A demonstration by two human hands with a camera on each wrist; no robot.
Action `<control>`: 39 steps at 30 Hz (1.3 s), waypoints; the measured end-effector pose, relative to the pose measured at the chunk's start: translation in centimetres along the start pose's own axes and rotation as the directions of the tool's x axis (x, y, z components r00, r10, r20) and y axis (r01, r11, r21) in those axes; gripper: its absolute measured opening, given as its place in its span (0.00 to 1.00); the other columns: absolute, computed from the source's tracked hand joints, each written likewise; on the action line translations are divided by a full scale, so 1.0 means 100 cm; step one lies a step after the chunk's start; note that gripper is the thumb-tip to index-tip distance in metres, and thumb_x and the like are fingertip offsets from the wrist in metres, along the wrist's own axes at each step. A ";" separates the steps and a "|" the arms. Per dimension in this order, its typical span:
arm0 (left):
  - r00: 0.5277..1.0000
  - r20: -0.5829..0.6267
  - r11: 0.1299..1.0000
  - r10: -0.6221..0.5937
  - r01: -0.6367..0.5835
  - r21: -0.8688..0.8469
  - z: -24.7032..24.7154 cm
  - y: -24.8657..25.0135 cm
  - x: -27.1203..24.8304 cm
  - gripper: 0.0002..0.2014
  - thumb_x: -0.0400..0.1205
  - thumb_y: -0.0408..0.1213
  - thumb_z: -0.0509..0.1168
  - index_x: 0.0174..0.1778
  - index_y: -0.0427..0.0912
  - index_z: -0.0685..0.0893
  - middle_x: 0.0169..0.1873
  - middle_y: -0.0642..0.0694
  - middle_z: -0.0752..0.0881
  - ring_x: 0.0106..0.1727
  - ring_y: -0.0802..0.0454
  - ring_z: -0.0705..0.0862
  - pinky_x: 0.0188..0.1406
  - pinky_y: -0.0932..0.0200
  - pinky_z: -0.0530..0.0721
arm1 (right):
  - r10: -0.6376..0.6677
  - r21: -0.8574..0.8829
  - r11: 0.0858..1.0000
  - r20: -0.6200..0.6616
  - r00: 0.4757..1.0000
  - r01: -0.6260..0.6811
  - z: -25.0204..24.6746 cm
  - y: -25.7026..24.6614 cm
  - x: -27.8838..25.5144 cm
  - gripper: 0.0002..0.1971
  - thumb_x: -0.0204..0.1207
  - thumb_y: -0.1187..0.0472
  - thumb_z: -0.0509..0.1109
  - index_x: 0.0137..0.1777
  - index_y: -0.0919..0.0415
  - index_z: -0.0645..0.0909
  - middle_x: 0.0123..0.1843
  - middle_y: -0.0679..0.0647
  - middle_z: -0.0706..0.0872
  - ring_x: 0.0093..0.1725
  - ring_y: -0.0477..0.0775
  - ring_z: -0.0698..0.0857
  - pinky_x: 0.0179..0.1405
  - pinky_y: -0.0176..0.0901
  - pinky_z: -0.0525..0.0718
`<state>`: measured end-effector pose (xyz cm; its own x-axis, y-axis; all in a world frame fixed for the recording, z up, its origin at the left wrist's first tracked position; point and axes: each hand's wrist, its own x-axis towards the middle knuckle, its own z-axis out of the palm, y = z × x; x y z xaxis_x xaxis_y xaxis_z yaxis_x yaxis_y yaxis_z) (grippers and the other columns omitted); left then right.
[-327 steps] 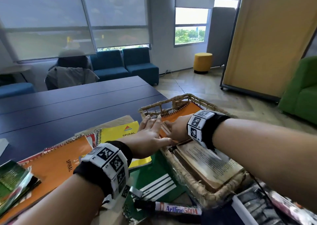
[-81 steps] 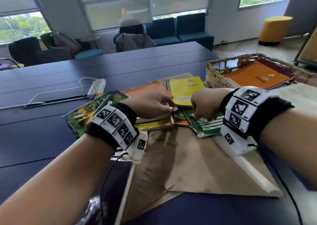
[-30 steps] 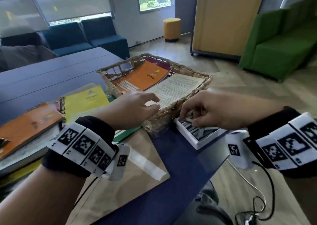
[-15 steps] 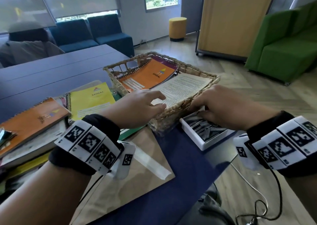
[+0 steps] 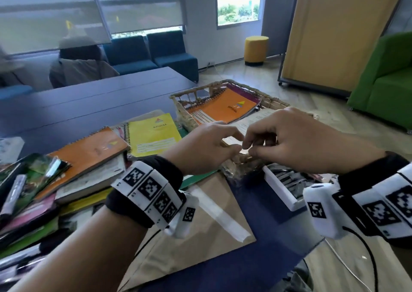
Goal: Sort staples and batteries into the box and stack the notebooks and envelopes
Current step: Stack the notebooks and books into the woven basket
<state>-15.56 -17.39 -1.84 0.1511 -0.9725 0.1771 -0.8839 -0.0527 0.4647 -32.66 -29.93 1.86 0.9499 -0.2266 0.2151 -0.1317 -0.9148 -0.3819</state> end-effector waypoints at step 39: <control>0.387 -0.135 0.382 -0.912 0.922 0.059 -0.159 -0.224 -0.264 0.17 0.77 0.34 0.75 0.21 0.41 0.83 0.13 0.53 0.77 0.13 0.60 0.73 0.16 0.69 0.69 | -0.218 0.141 0.975 0.455 0.864 0.172 0.252 -0.293 0.256 0.11 0.70 0.55 0.81 0.47 0.61 0.89 0.47 0.58 0.90 0.46 0.58 0.89 0.40 0.44 0.88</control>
<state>7.32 13.05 -3.15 0.9245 -0.2976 -0.2383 -0.2248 -0.9303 0.2899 2.70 -0.51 -4.05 0.9779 0.1558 -0.1395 0.0748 -0.8837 -0.4621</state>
